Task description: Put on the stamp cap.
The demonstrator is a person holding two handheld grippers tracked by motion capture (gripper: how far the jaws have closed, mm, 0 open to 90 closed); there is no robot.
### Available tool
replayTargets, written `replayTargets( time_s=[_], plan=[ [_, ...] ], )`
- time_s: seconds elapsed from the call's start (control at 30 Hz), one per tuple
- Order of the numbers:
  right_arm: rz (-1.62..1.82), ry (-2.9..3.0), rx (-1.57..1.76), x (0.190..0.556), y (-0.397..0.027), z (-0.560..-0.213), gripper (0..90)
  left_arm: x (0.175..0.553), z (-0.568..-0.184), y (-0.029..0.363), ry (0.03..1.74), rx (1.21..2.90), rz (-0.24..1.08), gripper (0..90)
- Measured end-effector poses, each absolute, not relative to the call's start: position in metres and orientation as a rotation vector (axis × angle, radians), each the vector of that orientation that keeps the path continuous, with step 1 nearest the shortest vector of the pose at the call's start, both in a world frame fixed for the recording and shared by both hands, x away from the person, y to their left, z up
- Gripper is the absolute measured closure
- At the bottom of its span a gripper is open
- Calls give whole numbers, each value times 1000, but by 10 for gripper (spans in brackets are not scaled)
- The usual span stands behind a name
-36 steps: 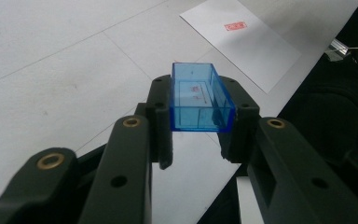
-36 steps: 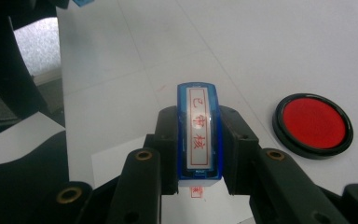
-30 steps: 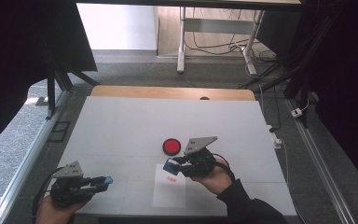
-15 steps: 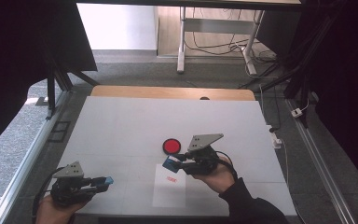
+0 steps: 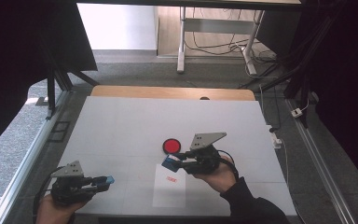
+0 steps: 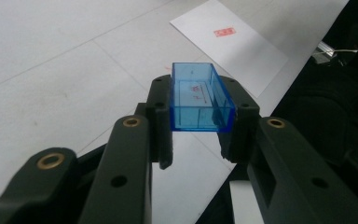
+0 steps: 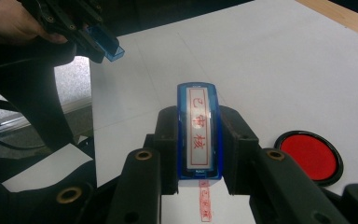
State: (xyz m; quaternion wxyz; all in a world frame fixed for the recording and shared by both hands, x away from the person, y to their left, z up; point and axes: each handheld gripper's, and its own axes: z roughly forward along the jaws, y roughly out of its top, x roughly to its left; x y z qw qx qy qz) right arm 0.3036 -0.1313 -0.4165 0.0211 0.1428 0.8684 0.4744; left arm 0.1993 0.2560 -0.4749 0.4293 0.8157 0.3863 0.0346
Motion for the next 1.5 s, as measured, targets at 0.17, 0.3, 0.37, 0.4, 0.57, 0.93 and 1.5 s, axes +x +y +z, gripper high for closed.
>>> replayTargets(
  time_s=[0.17, 0.3, 0.37, 0.4, 0.57, 0.93, 1.5],
  plan=[
    [1485, 2704, 445, 304, -131, -415, 714, 202, -470, 247, 874, 2044, 71, 682],
    [1489, 2706, 429, 303, -131, -413, 714, 207, -466, 233, 781, 2087, 71, 682],
    [1497, 2704, 424, 303, -131, -412, 714, 211, -464, 227, 749, 2096, 63, 682],
    [1499, 2703, 424, 303, -132, -411, 714, 213, -463, 224, 731, 2105, 61, 682],
    [1522, 2698, 422, 303, -134, -409, 714, 221, -461, 213, 664, 2107, 38, 682],
    [1541, 2709, 390, 302, -134, -405, 714, 246, -461, 188, 547, 2132, -31, 683],
    [1607, 2722, 334, 300, -135, -401, 714, 283, -463, 150, 318, 2127, -185, 684]
  ],
)
